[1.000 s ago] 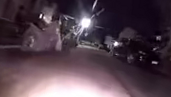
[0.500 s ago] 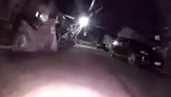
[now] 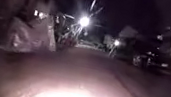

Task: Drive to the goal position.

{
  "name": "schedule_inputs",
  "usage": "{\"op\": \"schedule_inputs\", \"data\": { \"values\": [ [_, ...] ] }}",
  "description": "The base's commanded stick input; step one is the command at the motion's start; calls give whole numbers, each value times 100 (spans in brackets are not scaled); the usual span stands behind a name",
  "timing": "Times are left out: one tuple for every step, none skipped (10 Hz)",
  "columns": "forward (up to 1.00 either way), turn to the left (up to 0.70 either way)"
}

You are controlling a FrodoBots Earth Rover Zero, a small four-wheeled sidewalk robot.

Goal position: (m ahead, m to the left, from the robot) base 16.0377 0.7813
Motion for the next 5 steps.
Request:
{"op": "schedule_inputs", "data": {
  "values": [
    [85,0],
    [85,0],
    [85,0],
    [85,0],
    [85,0]
  ]
}}
